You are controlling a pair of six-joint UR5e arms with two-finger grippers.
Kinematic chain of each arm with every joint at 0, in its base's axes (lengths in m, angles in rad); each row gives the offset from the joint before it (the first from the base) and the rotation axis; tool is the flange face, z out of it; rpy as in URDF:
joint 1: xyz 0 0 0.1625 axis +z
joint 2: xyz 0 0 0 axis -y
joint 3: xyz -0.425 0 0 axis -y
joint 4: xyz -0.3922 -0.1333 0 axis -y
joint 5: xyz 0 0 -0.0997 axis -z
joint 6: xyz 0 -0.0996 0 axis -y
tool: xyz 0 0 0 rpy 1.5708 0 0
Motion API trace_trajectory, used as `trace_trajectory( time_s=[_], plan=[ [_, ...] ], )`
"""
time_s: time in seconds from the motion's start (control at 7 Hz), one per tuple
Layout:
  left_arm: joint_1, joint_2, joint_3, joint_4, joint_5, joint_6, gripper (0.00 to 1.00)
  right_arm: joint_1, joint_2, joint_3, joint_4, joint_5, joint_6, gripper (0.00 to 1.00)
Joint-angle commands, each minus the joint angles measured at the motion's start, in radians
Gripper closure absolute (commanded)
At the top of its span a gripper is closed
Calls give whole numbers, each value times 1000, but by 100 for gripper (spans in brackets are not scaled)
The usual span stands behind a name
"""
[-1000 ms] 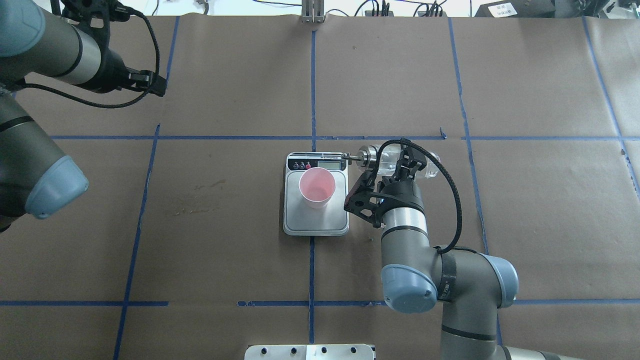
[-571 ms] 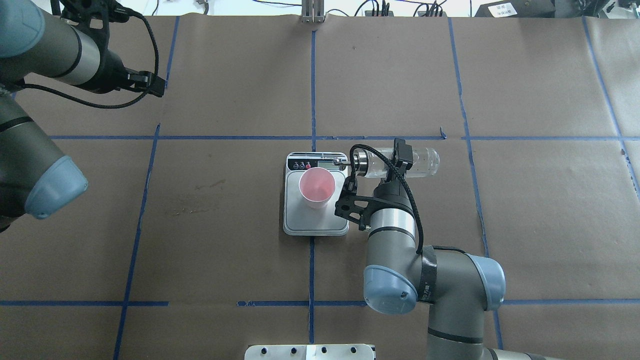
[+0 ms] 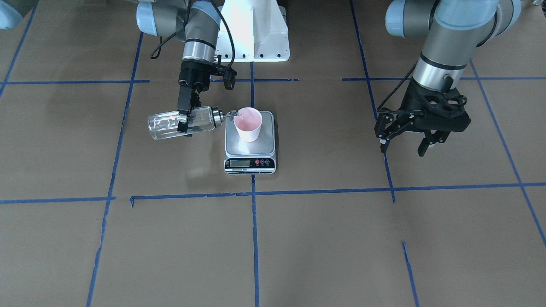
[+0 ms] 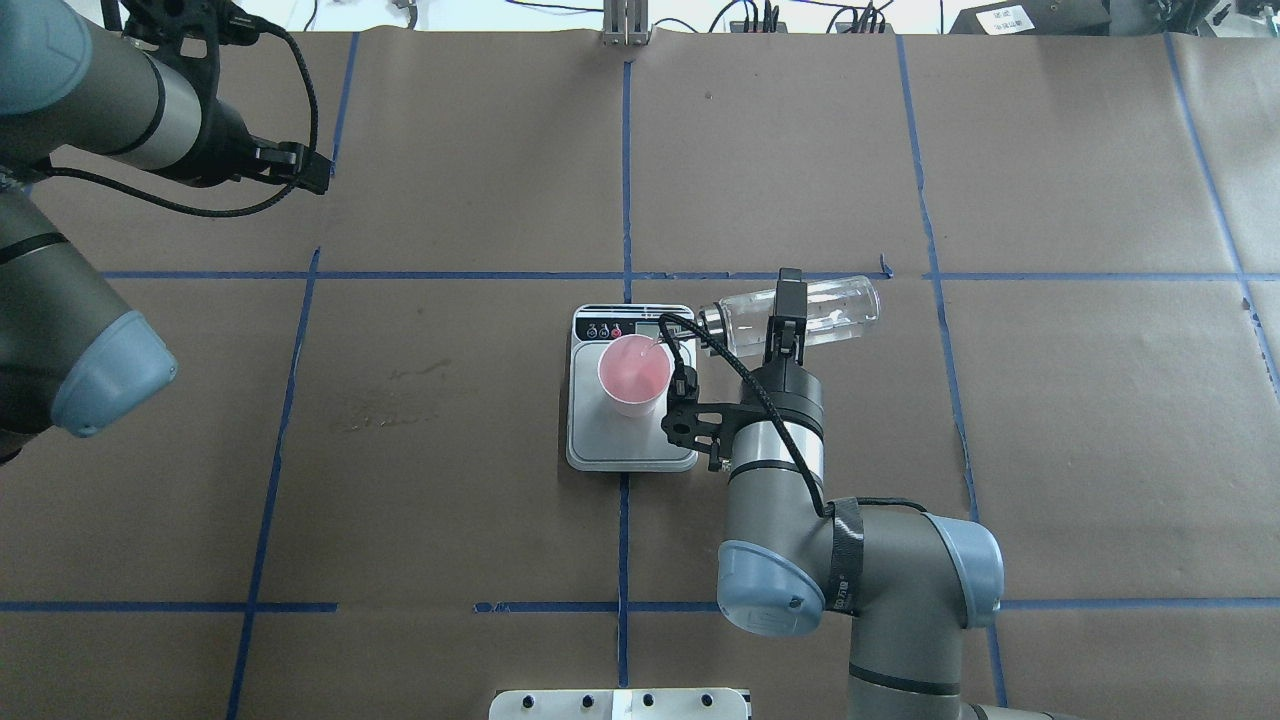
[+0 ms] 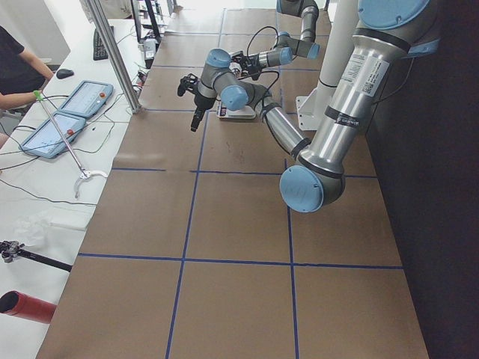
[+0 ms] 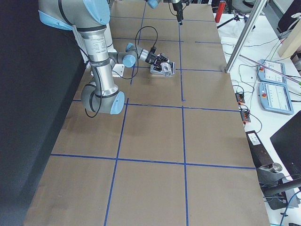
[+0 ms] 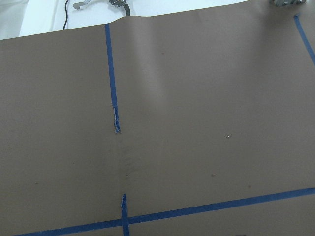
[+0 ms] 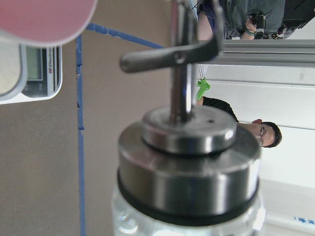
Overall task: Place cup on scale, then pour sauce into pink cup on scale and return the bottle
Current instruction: 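Tilt the bottle spout down into the pink cup with the right gripper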
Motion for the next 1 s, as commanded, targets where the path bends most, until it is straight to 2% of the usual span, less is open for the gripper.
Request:
trace_trajectory(
  time_s=[0.0, 0.43, 0.86],
  plan=[
    [0, 0, 2, 1, 2, 0, 13, 3, 1, 2, -1, -32, -106, 100],
    [2, 0, 2, 1, 2, -1, 12, 6, -1, 43, -5, -40, -192, 100],
    [2, 0, 5, 1, 0, -1, 12, 4, -13, 45, -5, -48, -188, 100]
  ],
)
